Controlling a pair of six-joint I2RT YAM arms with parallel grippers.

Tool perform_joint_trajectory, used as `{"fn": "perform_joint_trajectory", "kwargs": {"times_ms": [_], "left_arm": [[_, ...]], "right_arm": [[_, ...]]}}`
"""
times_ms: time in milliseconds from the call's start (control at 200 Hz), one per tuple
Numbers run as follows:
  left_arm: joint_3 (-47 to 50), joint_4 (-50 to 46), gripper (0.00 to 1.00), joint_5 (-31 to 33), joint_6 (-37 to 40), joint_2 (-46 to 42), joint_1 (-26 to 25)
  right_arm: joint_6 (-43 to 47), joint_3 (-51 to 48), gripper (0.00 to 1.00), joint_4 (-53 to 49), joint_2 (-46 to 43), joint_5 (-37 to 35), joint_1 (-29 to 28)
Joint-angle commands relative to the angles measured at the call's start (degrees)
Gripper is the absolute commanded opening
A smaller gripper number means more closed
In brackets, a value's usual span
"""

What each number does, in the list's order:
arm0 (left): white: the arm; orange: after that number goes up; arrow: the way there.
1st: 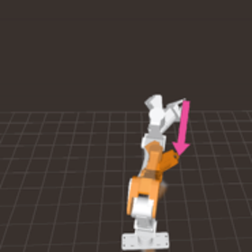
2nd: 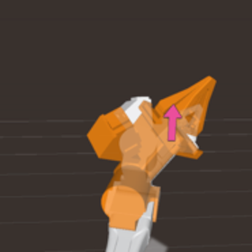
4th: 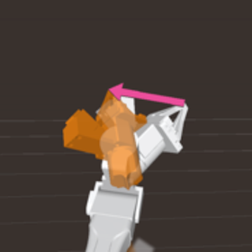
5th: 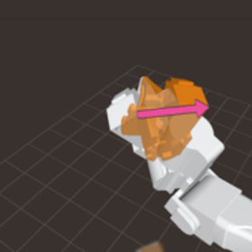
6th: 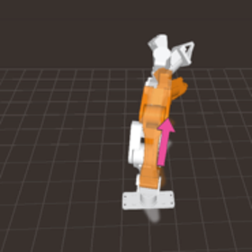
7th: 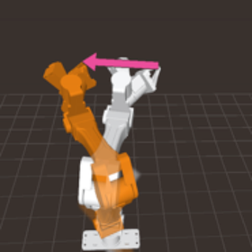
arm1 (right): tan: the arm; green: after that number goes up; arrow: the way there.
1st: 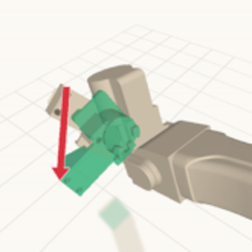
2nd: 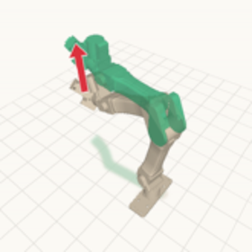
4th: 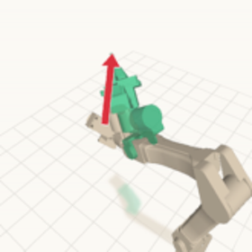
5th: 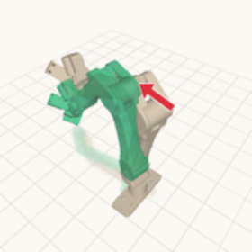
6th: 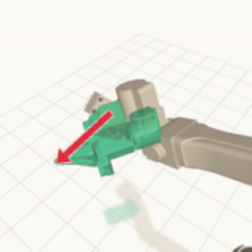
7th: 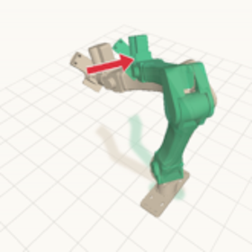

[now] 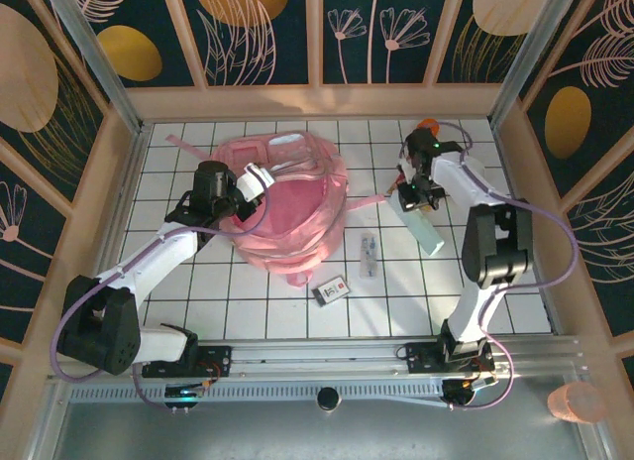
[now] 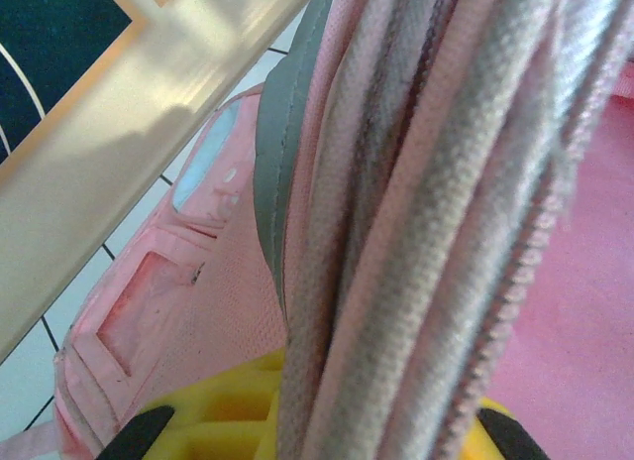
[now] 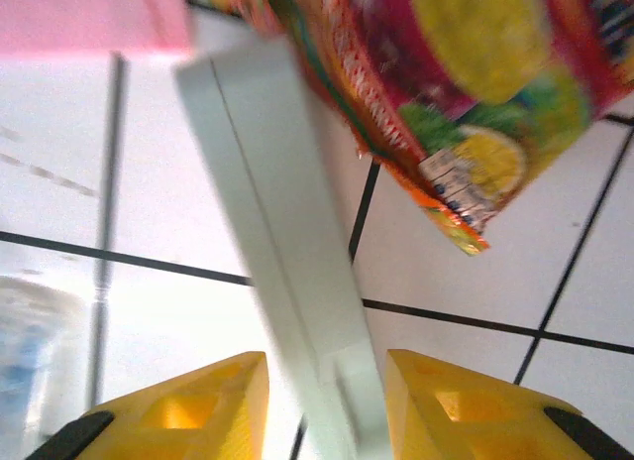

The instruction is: Pack the student bag

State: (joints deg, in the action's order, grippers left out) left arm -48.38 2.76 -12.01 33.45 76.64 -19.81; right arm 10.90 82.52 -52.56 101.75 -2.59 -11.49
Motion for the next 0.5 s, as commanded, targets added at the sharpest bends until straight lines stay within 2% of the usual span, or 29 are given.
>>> {"fn": "perform_joint_trajectory", "kwargs": {"times_ms": [0, 135, 230, 315, 430, 490], "left_arm": [[-2.0, 5.2, 0.00, -4.9, -3.5, -2.2, -0.2], [-2.3, 6.7, 0.00, -4.7, -6.3, -2.7, -0.2], [-2.2, 7.0, 0.00, -4.0, -6.1, -2.6, -0.1], [-2.2, 6.6, 0.00, -3.9, -5.5, -2.5, -0.1], [-2.1, 6.7, 0.00, -3.9, -5.4, -2.7, -0.2], [-2.0, 6.7, 0.00, -4.0, -5.5, -2.7, -0.2]], "right_arm": [[-6.8, 3.6, 0.35, -0.1, -8.1, 6.4, 0.5], [-13.3, 0.6, 0.35, 5.3, -15.0, 17.2, 0.5], [-13.3, -2.4, 0.37, 5.4, -17.2, 13.5, 0.5], [-12.6, -3.2, 0.56, 1.9, -15.3, 6.0, 0.5], [-10.9, -4.7, 0.76, -1.4, -11.0, 0.7, 0.2], [-10.1, -6.2, 0.82, -0.7, -10.0, -2.8, 0.3]]}}
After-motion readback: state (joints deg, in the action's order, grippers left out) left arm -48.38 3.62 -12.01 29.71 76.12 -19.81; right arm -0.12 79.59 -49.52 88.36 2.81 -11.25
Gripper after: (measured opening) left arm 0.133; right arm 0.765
